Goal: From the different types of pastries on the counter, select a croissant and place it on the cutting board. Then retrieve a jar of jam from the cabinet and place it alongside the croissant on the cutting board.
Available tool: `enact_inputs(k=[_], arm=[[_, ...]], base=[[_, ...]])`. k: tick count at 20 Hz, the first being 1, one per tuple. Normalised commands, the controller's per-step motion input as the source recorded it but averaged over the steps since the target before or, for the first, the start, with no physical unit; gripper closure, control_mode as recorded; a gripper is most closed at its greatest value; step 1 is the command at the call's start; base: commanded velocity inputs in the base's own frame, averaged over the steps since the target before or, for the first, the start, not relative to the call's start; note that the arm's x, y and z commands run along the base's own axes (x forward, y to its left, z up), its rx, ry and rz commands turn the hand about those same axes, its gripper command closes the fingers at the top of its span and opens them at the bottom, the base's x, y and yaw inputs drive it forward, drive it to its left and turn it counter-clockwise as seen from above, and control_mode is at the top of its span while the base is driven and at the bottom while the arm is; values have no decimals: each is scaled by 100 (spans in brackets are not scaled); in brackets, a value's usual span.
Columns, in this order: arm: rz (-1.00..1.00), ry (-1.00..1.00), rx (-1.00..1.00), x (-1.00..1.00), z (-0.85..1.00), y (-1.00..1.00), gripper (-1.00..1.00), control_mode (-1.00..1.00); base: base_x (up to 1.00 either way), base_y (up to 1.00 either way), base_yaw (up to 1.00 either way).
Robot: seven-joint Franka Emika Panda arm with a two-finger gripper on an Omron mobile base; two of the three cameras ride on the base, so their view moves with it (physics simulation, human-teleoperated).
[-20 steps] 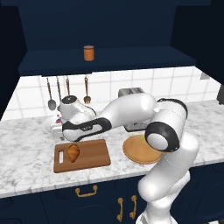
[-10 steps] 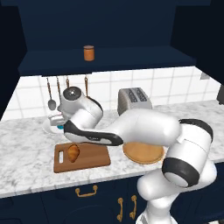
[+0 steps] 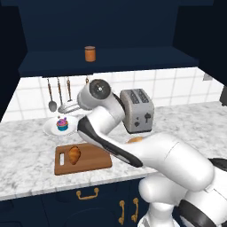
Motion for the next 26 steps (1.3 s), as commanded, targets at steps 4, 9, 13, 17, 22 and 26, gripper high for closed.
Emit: enact_inputs(k=[4,9,13,17,22,26], arm=[[20,-29,-3,-26,100,-59,-100,-100],[14,-26,-4,-23,100,-59,-100,-100],[0,-4,-1,0,78,-17,-100,-100],[-6,-12,-1,23,33,1,-100,-100],[-19,0,-3,9,62,-5,-100,-100],[-8,-5,0,-1,9,0,-100,-100]], base=[[0,0,0],[0,0,0],[0,0,0],[0,0,0],[0,0,0],[0,0,0]])
